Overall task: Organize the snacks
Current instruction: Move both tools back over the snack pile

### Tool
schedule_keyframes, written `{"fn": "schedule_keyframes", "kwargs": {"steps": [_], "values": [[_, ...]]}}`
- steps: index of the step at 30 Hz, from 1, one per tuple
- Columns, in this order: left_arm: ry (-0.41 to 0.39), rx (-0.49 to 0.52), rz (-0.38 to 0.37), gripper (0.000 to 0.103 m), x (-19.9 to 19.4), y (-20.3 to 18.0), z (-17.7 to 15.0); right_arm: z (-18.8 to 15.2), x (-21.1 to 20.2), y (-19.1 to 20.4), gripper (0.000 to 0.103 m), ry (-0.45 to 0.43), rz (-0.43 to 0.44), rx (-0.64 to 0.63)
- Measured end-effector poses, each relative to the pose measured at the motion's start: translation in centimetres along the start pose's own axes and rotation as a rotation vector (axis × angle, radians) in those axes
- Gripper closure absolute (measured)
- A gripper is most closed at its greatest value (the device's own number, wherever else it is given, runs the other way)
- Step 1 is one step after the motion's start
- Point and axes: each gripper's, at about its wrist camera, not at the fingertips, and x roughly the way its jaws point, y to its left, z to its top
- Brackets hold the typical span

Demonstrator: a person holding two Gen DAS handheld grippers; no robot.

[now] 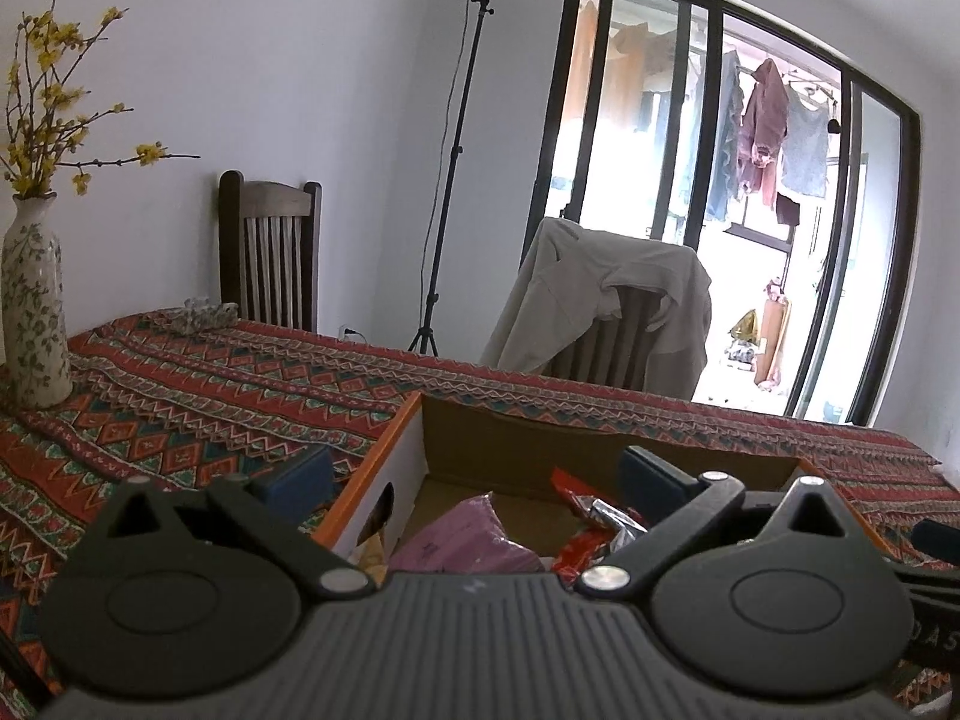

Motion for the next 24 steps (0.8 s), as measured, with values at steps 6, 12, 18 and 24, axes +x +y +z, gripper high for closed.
{"fn": "schedule_keyframes", "kwargs": {"steps": [6,12,18,24], "values": [[-0.004,-0.014,0.021,0.000,-0.3,-0.4,0.7,0.3,-0.3,0.0,0.000,-0.007,0.005,-0.009],[-0.024,-0.037,0.000,0.000,-2.5,-0.5,2.1,1.3,-1.4,0.2,0.000,-0.009,0.004,-0.021],[-0.030,-0.048,-0.010,0.000,-5.4,-0.1,2.3,1.6,-3.9,0.3,0.000,-0.014,0.014,-0.029],[-0.025,-0.020,-0.027,0.000,-8.1,0.3,1.7,0.7,-6.8,0.1,0.000,-0.001,0.019,-0.052]]}}
